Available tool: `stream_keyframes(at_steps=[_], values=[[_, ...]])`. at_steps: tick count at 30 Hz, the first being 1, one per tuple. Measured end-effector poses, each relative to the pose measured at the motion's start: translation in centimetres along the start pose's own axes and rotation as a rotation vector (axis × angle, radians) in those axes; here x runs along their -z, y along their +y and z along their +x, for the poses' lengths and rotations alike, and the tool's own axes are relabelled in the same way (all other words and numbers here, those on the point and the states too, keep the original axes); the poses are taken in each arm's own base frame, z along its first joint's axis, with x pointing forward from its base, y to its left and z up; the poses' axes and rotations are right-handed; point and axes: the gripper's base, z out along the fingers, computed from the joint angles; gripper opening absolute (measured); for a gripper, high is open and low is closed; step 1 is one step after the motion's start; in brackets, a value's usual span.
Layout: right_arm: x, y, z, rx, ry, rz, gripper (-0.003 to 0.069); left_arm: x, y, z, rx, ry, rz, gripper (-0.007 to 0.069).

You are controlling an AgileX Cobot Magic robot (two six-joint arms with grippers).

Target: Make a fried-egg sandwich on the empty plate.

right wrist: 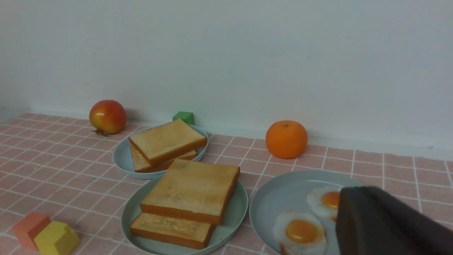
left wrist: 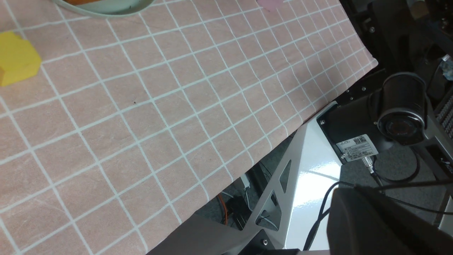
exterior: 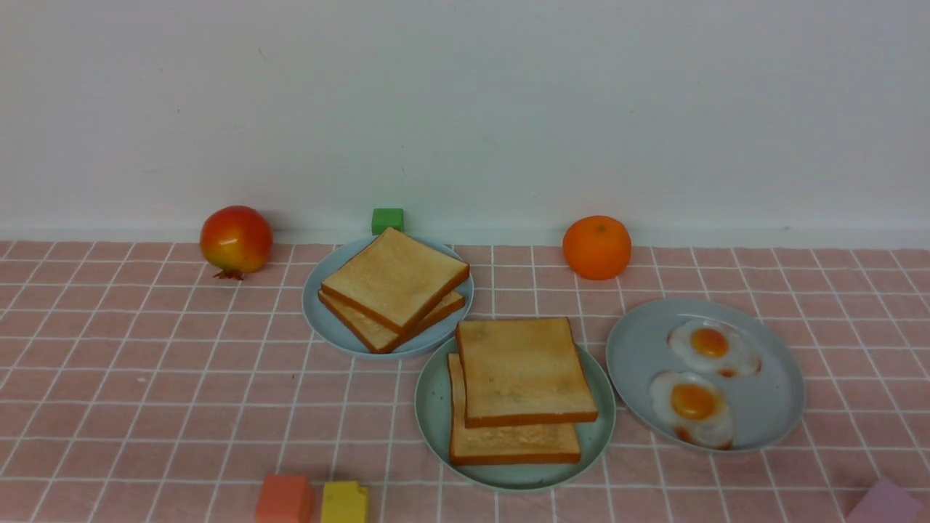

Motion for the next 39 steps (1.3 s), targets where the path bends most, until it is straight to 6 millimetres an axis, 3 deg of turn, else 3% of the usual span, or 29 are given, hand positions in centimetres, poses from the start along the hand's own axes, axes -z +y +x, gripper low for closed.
stream_keyframes(at_steps=[9,13,17,21,22,25,26,27,30,33,39], values=[[0.0,0.0,0.0,0.0,0.0,0.0,0.0001,0.4,0.2,0.1,-0.065,-0.038,-0.042,0.0013],[0.0,0.0,0.0,0.0,0.001,0.0,0.0003,2.4,1.9,0.7,-0.263,-0.262,-0.282,0.0013],[0.0,0.0,0.0,0.0,0.001,0.0,0.0005,2.7,4.8,1.4,-0.216,-0.48,-0.461,0.0013],[0.0,0.0,0.0,0.0,0.001,0.0,0.0008,1.2,8.8,3.4,-0.143,-0.679,-0.582,0.0013],[0.0,0.0,0.0,0.0,0.001,0.0,0.0008,1.2,8.8,3.4,-0.138,-0.688,-0.582,0.0013],[0.0,0.0,0.0,0.0,0.001,0.0,0.0011,-1.1,11.8,5.9,-0.171,-0.78,-0.593,0.0013],[0.0,0.0,0.0,0.0,0.001,0.0,0.0012,-1.2,11.9,6.1,-0.176,-0.787,-0.593,0.0013],[0.0,0.0,0.0,0.0,0.001,0.0,0.0012,-2.7,13.5,7.3,-0.187,-0.773,-0.6,0.0013],[0.0,0.0,0.0,0.0,0.001,0.0,0.0013,-4.6,15.6,9.0,-0.149,-0.702,-0.622,0.0013],[0.0,0.0,0.0,0.0,0.001,0.0,0.0015,-5.1,16.2,9.6,-0.099,-0.651,-0.636,0.0013],[0.0,0.0,0.1,0.0,0.002,0.0,0.0018,-5.1,16.2,9.8,-0.22,-0.585,-0.683,0.0013]])
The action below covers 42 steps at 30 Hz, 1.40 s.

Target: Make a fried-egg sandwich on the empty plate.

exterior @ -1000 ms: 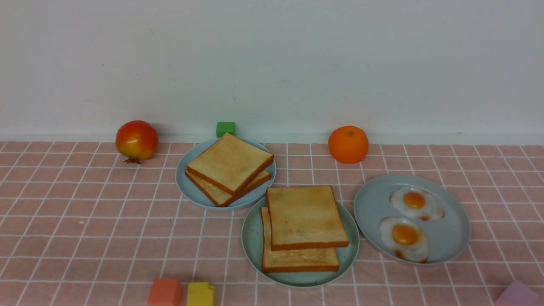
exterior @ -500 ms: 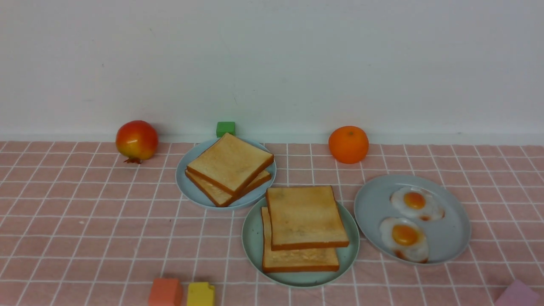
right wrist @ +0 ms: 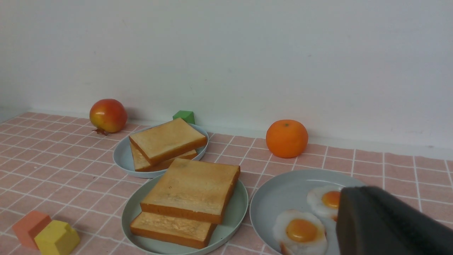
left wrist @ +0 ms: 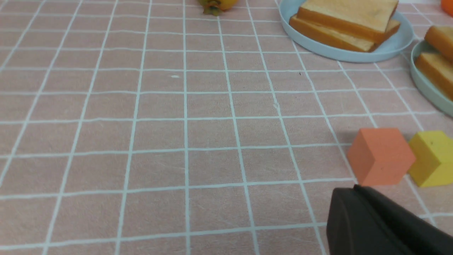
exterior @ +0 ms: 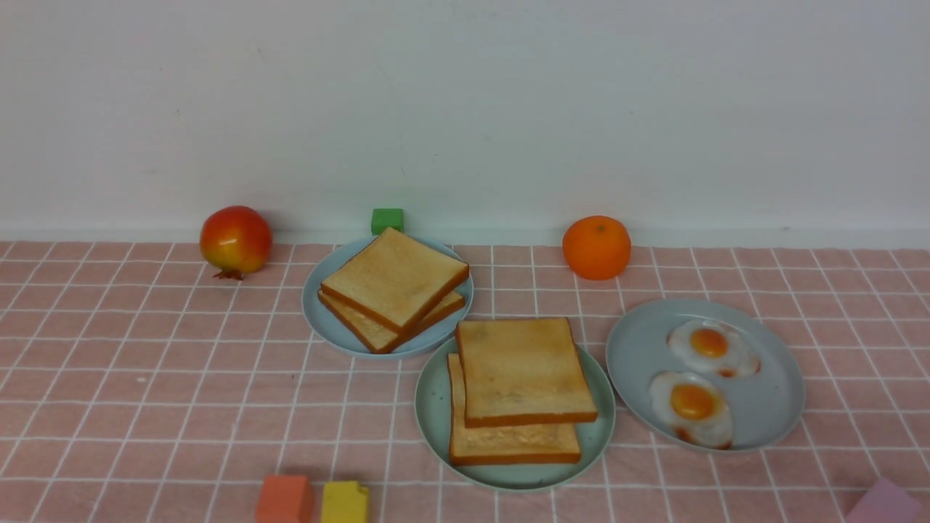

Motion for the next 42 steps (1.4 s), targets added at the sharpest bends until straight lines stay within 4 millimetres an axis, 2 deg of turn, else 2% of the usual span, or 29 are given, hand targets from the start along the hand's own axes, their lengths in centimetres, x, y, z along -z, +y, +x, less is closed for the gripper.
stream_keyframes(at_steps=[16,42], values=[[-0.01,0.0,0.04,0.0,0.002,0.0,0.0029,0.05,0.44,-0.04,-0.002,-0.003,-0.083,0.0013],[0.0,-0.1,0.03,0.001,0.0,0.026,0.0041,0.05,0.46,-0.03,0.0,-0.002,-0.087,0.0013]])
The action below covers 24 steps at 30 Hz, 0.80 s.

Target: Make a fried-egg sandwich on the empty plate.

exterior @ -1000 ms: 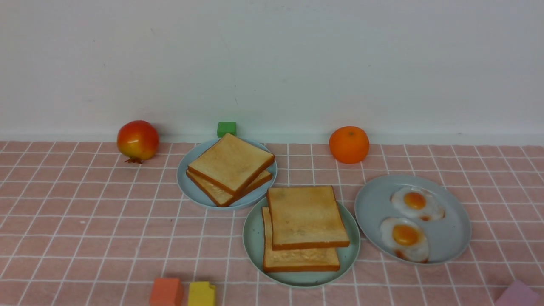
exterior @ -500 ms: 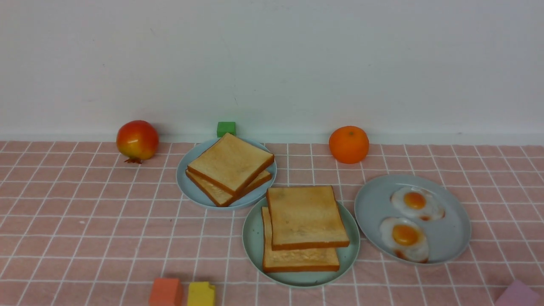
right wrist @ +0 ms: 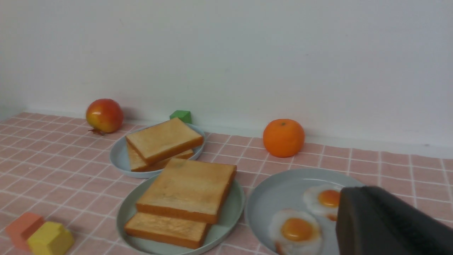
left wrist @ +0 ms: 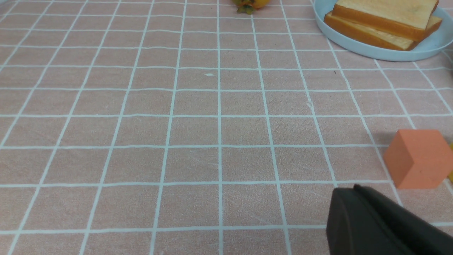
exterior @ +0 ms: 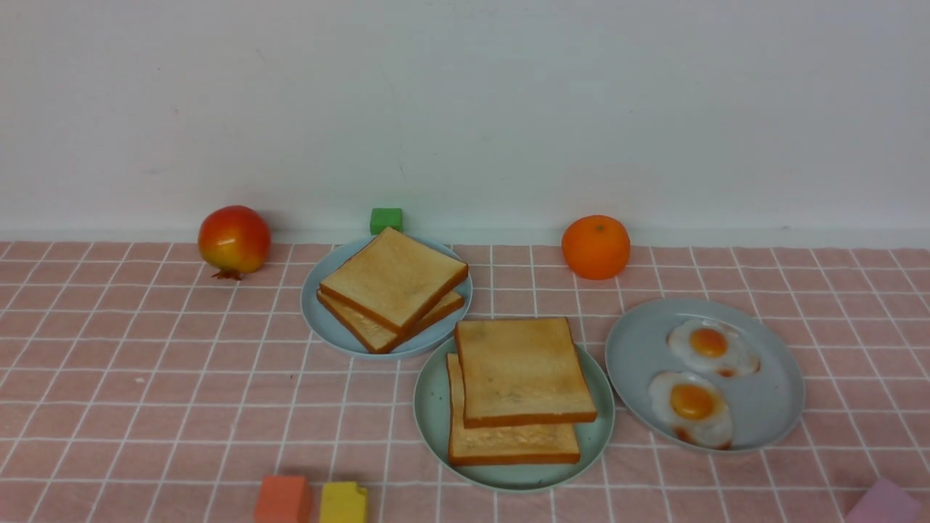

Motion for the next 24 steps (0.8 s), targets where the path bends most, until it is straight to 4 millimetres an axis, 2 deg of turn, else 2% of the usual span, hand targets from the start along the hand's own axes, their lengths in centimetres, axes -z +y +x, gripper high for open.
stream_keyframes(at_steps=[4,6,9,10,11,12,16,24], values=[[0.0,-0.6,0.2,-0.006,0.001,0.155,0.0043,0.0,0.0,0.0,0.0,0.0,0.0,0.0013],[-0.3,-0.9,1.0,-0.009,0.013,0.226,0.0046,0.0,0.0,0.0,0.0,0.0,0.0,0.0013],[-1.0,-1.2,3.2,-0.025,0.065,0.276,0.005,0.0,0.0,0.0,0.0,0.0,0.0,0.0013],[-1.0,-1.3,3.4,-0.028,0.07,0.282,0.005,0.0,0.0,0.0,0.0,0.0,0.0,0.0013],[-1.2,-1.3,4.3,-0.035,0.091,0.289,0.005,0.0,0.0,0.0,0.0,0.0,0.0,0.0014],[-1.6,-1.5,6.0,-0.055,0.137,0.303,0.0053,0.0,0.0,0.0,0.0,0.0,0.0,0.0016],[-1.8,-1.6,8.9,-0.089,0.255,0.313,0.0057,0.0,0.0,0.0,0.0,-0.001,0.0,0.002],[-1.8,-1.6,8.9,-0.095,0.255,0.313,0.007,0.0,0.0,0.0,0.002,0.0,0.001,0.0023]])
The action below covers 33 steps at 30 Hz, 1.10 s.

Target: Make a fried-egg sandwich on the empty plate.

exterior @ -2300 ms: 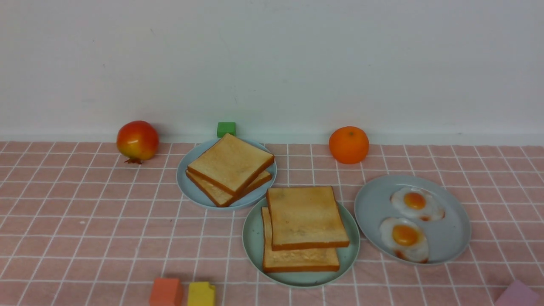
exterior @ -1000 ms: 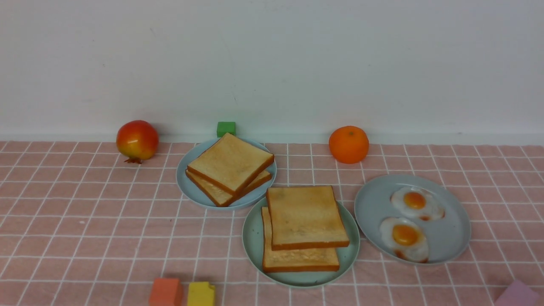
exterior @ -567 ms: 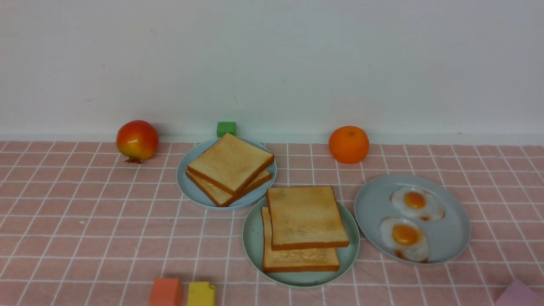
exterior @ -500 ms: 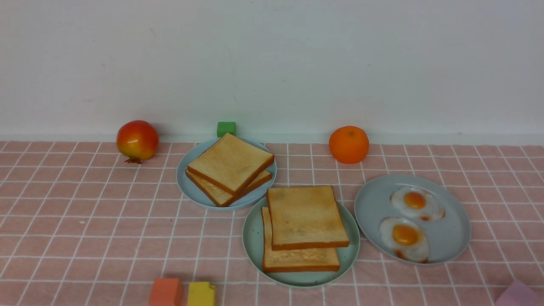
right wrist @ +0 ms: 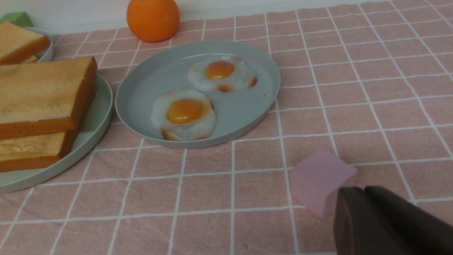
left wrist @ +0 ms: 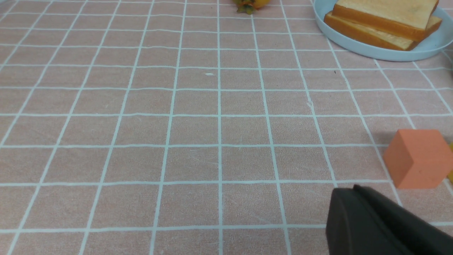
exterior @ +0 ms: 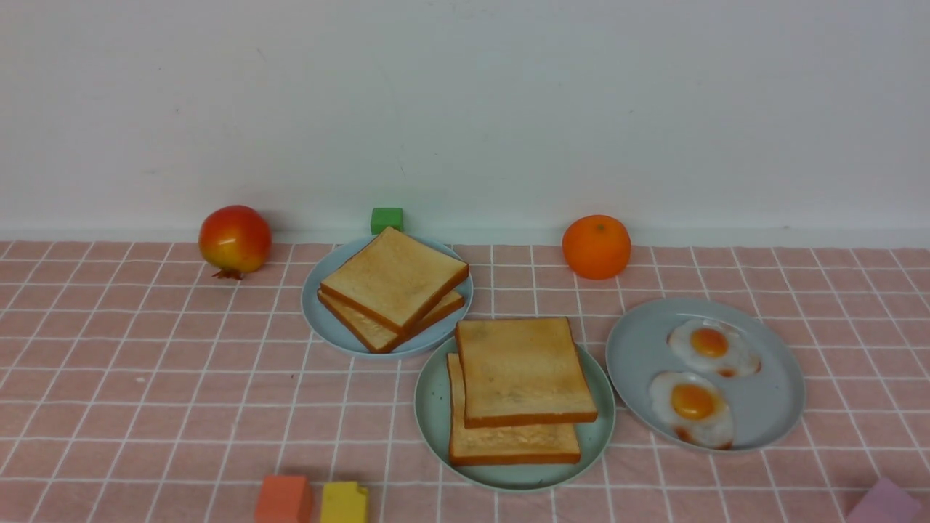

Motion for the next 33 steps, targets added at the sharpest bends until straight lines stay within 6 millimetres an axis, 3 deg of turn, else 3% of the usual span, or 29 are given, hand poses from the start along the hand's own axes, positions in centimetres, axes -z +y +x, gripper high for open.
stream_keyframes(at_steps=[33], values=[[0.0,0.0,0.0,0.0,0.0,0.0,0.0115,0.0,0.0,0.0,0.0,0.0,0.0,0.0041]])
